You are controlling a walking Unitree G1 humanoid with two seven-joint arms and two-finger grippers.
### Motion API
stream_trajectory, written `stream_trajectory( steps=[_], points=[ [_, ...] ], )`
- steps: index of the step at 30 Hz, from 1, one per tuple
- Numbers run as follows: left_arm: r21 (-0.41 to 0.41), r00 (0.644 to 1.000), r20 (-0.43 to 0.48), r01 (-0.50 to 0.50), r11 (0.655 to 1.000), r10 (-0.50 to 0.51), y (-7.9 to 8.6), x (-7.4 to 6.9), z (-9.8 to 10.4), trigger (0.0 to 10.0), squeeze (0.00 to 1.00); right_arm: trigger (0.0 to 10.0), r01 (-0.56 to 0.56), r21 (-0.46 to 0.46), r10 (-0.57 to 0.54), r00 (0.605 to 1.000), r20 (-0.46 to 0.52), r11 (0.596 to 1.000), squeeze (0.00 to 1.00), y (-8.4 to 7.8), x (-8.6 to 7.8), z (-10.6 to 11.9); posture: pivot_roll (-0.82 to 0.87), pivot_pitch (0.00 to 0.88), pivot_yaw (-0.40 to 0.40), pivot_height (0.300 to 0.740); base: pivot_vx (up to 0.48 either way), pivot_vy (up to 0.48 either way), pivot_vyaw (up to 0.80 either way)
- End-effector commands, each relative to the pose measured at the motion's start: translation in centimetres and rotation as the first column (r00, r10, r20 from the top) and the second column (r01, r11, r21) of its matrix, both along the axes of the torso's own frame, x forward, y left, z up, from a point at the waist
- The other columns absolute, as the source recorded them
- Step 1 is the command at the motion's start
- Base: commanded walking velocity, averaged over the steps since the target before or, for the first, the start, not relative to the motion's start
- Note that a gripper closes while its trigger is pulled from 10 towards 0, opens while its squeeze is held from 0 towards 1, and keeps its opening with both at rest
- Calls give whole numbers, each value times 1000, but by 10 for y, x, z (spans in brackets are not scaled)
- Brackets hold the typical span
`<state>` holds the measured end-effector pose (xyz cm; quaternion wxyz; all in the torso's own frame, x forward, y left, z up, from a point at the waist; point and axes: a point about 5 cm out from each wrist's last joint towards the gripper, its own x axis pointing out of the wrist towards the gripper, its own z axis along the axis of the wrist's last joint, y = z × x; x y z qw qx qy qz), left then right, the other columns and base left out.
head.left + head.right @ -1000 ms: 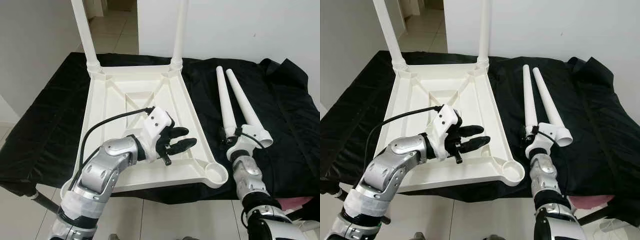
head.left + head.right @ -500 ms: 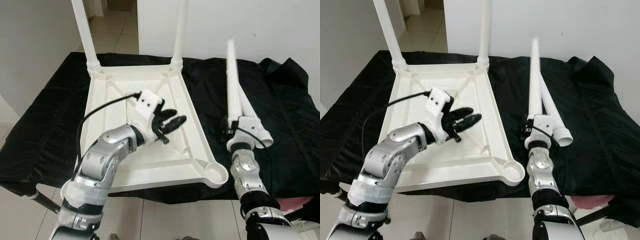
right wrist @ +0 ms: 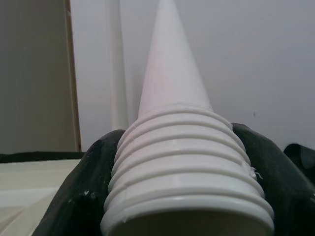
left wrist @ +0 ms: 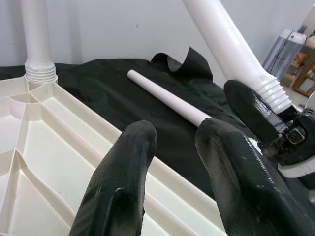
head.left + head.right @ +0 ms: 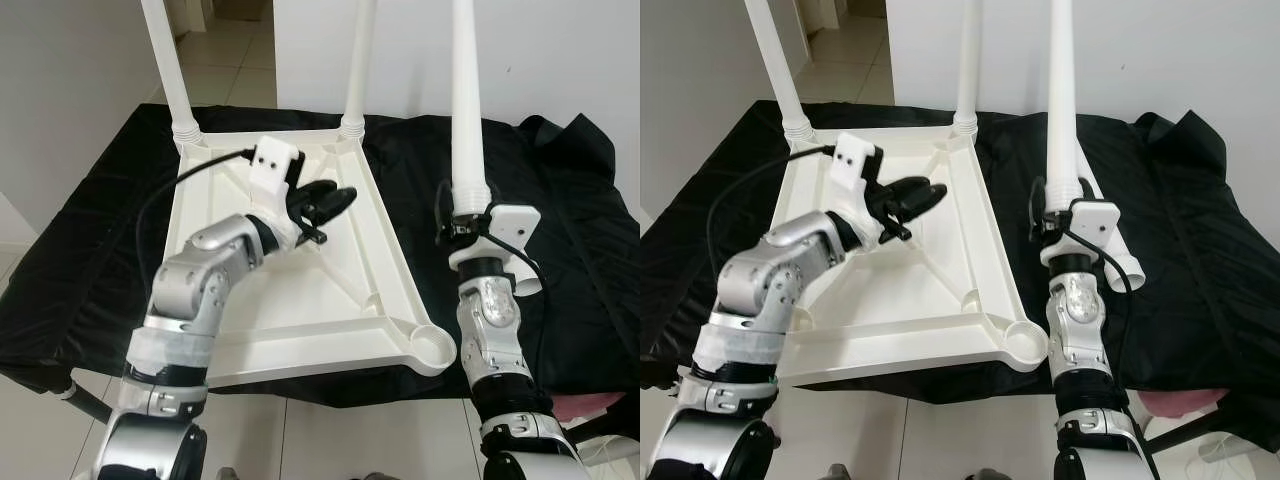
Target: Building children table
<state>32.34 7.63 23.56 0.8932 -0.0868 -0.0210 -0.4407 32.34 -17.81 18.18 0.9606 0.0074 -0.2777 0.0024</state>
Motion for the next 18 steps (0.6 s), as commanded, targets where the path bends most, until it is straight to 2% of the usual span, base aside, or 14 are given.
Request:
stream_trajectory(
  steps=[1, 2, 3, 7, 9, 11, 12, 13, 14, 16, 17, 18],
  points=[
    [-19, 1000, 15, 5, 1000, -5, 1, 2, 5, 10000, 0, 10000, -11, 2, 11, 998, 57, 1000, 0, 2, -3, 10, -35, 0, -13, 740, 0, 0, 0],
    [-34, 999, 41, 23, 999, -21, 1, 3, 13, 10000, 0, 10000, -40, -3, 40, 992, 116, 999, 0, 7, -5, 23, -38, 0, -12, 740, 0, 0, 0],
    [-55, 999, 43, 35, 998, -33, 2, 4, 17, 10000, 0, 10000, -52, -9, 53, 989, 136, 999, 0, 10, -5, 29, -41, 0, -11, 740, 0, 0, 0],
    [-69, 998, 42, 42, 997, -39, 2, 5, 19, 10000, 0, 10000, -58, -13, 59, 988, 145, 998, 0, 11, -5, 32, -41, 0, -11, 740, 0, 0, 0],
    [-157, 993, 60, 110, 981, -101, 6, 6, 35, 10000, 0, 10000, -75, -37, 80, 981, 174, 997, 0, 14, -6, 39, -45, 0, -11, 740, 0, 0, 0],
    [-157, 993, 60, 110, 981, -101, 6, 6, 35, 10000, 0, 10000, -75, -37, 80, 981, 174, 997, 0, 14, -6, 39, -45, 0, -11, 740, 0, 0, 0],
    [-199, 989, 59, 145, 969, -136, 8, 6, 40, 10000, 0, 10000, -81, -49, 89, 979, 182, 995, 0, 15, -6, 42, -43, 0, -13, 740, 0, 0, 0],
    [-248, 984, 57, 175, 953, -166, 10, 9, 46, 10000, 1000, 10000, -95, -58, 105, 977, 186, 994, 0, 16, -6, 43, -44, 0, -13, 740, 0, 0, 0],
    [-248, 984, 57, 175, 953, -166, 10, 9, 46, 10000, 1000, 10000, -95, -58, 105, 977, 186, 994, 0, 16, -6, 43, -44, 0, -13, 740, 0, 0, 0],
    [-347, 968, 64, 248, 905, -241, 13, 12, 58, 10000, 1000, 10000, -130, -92, 145, 972, 186, 987, 0, 19, -7, 45, -48, 0, -11, 740, 0, 0, 0],
    [-347, 968, 64, 248, 905, -241, 13, 12, 58, 10000, 1000, 10000, -130, -92, 145, 972, 186, 987, 0, 19, -7, 45, -48, 0, -11, 740, 0, 0, 0],
    [-399, 960, 68, 274, 875, -270, 13, 15, 65, 10000, 1000, 10000, -150, -116, 169, 969, 181, 982, 0, 21, -7, 45, -52, 0, -9, 740, 0, 0, 0]
  ],
)
